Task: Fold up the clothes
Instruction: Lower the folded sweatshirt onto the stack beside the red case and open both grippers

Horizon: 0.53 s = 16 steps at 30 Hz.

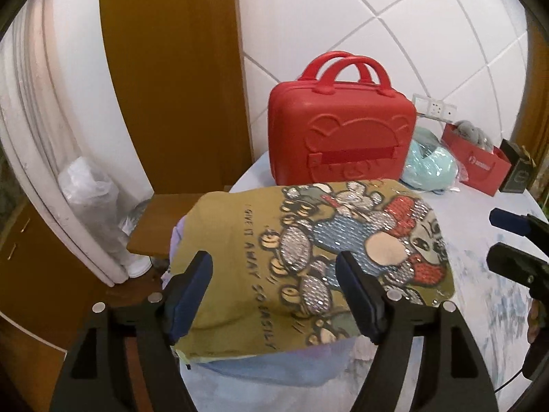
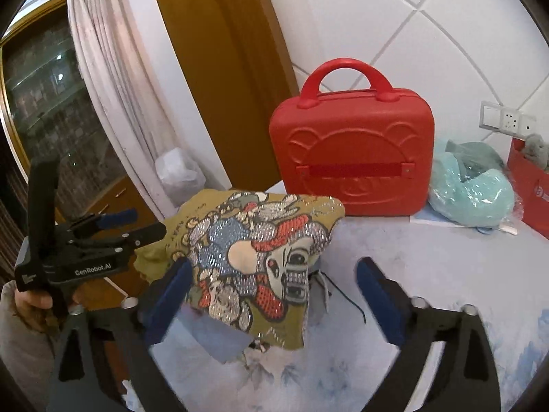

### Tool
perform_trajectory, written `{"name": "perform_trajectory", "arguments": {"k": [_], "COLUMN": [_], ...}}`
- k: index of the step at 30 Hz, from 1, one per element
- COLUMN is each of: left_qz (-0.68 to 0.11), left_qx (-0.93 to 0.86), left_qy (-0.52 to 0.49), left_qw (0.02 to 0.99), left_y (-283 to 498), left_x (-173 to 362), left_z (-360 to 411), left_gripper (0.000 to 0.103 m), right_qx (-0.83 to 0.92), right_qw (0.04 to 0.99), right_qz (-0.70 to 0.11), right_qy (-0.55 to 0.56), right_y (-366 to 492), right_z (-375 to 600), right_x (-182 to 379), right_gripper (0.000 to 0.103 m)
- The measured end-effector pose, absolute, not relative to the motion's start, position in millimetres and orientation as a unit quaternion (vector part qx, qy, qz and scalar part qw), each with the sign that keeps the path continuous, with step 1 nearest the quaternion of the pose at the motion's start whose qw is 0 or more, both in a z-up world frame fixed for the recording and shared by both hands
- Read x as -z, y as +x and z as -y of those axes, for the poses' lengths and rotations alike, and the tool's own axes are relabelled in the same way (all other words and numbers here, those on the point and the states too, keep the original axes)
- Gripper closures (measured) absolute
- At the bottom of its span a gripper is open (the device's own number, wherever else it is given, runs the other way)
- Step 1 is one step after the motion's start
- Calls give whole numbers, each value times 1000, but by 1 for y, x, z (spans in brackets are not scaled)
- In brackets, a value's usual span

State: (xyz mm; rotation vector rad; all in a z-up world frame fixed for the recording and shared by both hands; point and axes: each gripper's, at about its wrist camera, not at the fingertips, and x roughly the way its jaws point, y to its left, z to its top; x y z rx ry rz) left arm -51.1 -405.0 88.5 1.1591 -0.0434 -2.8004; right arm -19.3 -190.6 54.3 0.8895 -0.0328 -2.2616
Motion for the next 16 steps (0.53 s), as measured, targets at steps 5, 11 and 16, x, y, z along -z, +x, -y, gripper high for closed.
{"name": "perform_trajectory", "arguments": {"k": [5,11,16], "left_qz": [29,26,15], "left_qx": [924,923,921], "left_qy": [377,380,385], "left_qw": [61,58,56], "left_y": [-42,-37,-33], "left_x": [-88,-86,-84], "left_z": [389,382,385], "left_gripper": [27,27,27], "right_qx": [874,875,873], "right_qw": [341,333,329], "right_qz": [4,1,3], "right_qy": [345,351,360], "right_y": [-11,-1,2], "right_z": [191,186,183], "right_x": [-54,-52,-48], "right_gripper": [0,0,0]}}
